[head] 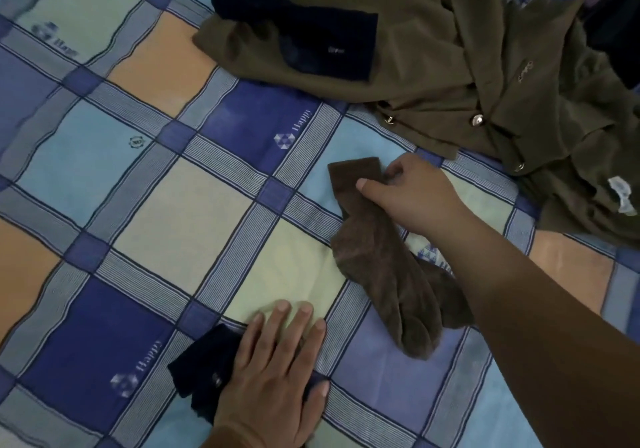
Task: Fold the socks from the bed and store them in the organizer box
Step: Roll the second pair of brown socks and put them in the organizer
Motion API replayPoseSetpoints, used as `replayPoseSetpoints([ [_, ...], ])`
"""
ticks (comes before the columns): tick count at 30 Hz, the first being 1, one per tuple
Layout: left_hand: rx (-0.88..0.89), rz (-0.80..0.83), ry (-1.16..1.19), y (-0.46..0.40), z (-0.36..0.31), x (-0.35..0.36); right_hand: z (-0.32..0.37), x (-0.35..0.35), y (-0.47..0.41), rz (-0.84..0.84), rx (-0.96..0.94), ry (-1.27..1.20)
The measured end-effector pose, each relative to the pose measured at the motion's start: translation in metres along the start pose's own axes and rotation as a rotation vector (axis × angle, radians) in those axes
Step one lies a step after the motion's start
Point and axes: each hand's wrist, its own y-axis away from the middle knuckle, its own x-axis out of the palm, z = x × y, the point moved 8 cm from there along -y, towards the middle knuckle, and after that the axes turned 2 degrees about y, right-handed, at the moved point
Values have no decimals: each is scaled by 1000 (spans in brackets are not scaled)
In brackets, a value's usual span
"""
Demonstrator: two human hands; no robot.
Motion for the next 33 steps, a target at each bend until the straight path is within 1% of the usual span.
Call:
replayPoseSetpoints([
  [2,14,9,-13,0,-1,0,-9,1,13,82,24,32],
  [6,25,34,-27,-2,-1,-1,-48,9,61,326,117,20],
  [8,31,45,-32,-3,-3,-1,-69,17,88,426,136,-33],
  [9,33,50,-34,-3,-3,0,-77,22,100,441,137,-93],
  [10,31,56,-36,-3,-3,0,-82,26,110,425,130,-151],
  [11,28,63,-39,-3,-3,1,-87,30,118,374,123,-196],
  [13,18,76,-48,-3,-2,2,-98,32,127,214,129,-217],
  [15,13,88,-55,-2,-2,2,-106,35,135,132,153,-238],
  [18,6,109,-76,-2,-3,2,-118,43,154,133,228,-494],
  [20,-7,125,-98,-2,-3,1,-125,48,176,130,270,-619],
  [23,-36,150,-138,-1,-5,-1,-142,63,221,112,343,-686],
  [27,-40,156,-167,1,-11,-8,-165,107,305,154,485,-797],
  [29,-49,153,-176,3,-14,-13,-172,133,348,165,552,-802],
  [30,-57,153,-177,4,-16,-15,-176,142,366,150,565,-758],
  [31,-67,159,-172,5,-19,-16,-181,147,383,114,557,-645],
  [32,-77,164,-159,6,-21,-17,-185,146,397,40,529,-464],
  [33,-88,169,-141,9,-24,-18,-184,138,410,-96,470,-270],
])
